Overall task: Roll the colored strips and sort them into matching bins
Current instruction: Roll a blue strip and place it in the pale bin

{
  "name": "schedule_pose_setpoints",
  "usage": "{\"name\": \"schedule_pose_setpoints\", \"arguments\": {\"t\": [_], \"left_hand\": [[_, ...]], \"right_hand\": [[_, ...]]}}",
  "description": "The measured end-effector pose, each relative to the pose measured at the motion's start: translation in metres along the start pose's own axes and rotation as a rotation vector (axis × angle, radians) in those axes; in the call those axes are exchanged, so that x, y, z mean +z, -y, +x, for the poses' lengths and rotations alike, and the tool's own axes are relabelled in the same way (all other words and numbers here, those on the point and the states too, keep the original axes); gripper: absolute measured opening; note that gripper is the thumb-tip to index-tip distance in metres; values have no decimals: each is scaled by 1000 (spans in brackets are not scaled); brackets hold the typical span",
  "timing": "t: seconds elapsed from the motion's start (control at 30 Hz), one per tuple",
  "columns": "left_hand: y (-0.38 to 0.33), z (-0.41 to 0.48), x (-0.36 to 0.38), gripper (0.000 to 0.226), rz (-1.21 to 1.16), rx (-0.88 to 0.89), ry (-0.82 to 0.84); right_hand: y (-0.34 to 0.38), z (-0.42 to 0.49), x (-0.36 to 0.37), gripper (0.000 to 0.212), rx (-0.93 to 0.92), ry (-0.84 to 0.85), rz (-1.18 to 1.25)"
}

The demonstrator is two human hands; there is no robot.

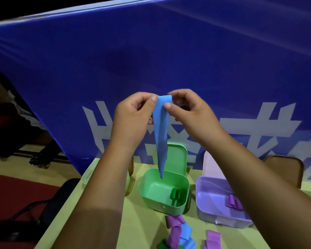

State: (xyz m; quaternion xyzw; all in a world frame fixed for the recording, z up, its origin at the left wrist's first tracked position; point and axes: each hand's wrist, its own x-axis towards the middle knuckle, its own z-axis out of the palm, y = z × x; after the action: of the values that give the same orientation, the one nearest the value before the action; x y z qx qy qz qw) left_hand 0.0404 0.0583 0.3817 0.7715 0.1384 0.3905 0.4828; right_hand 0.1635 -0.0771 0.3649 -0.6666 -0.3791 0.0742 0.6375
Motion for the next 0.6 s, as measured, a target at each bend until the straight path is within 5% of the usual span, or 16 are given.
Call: {"name": "schedule_pose_setpoints", "arguments": {"t": [0.6], "left_hand": [[8,6,-4,14,-2,-16,17]], "right_hand": [[9,9,7,11,-31,28,47]]}}
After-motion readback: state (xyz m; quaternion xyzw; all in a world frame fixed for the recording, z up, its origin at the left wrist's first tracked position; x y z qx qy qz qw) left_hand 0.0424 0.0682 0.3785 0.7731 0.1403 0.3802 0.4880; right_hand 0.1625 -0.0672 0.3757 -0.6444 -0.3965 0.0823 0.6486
